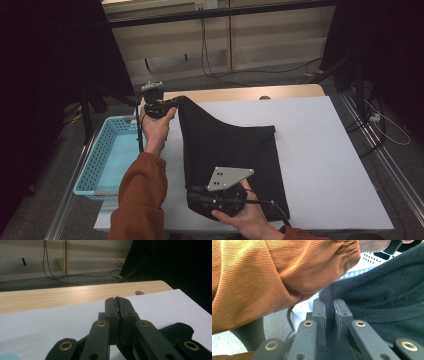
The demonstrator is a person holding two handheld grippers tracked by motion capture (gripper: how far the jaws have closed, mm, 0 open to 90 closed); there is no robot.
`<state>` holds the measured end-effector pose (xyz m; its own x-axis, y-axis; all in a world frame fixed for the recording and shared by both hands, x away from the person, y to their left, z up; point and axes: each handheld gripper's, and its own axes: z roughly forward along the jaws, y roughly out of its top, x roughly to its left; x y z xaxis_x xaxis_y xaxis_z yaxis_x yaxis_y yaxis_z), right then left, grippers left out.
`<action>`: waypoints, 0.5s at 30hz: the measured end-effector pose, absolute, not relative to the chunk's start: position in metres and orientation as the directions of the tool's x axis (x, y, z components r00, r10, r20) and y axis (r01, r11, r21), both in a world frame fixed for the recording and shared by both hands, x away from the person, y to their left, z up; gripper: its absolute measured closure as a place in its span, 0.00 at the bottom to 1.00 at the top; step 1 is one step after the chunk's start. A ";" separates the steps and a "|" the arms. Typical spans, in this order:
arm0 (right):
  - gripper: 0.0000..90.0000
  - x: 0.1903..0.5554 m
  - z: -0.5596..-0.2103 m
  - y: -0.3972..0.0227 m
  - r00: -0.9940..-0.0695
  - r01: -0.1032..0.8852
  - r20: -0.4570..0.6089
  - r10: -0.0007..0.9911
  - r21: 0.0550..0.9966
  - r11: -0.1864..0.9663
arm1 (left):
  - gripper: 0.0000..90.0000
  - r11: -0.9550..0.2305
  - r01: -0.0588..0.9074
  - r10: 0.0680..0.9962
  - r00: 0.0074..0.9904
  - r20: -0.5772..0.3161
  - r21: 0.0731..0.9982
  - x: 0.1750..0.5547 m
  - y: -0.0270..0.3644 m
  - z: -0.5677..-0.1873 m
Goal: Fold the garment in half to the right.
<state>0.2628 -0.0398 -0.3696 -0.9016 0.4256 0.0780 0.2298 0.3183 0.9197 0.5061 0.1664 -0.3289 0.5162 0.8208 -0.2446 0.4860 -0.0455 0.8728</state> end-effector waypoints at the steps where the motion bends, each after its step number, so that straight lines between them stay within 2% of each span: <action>1: 0.91 0.263 -0.367 -0.039 -0.903 0.225 0.078 0.422 0.924 0.309 | 0.96 -0.057 0.471 0.815 0.531 -0.231 0.880 0.503 0.165 -0.325; 15: 0.91 0.266 -0.351 -0.030 -0.911 0.193 0.063 0.407 0.939 0.286 | 0.96 -0.015 0.470 0.835 0.491 -0.247 0.883 0.504 0.185 -0.311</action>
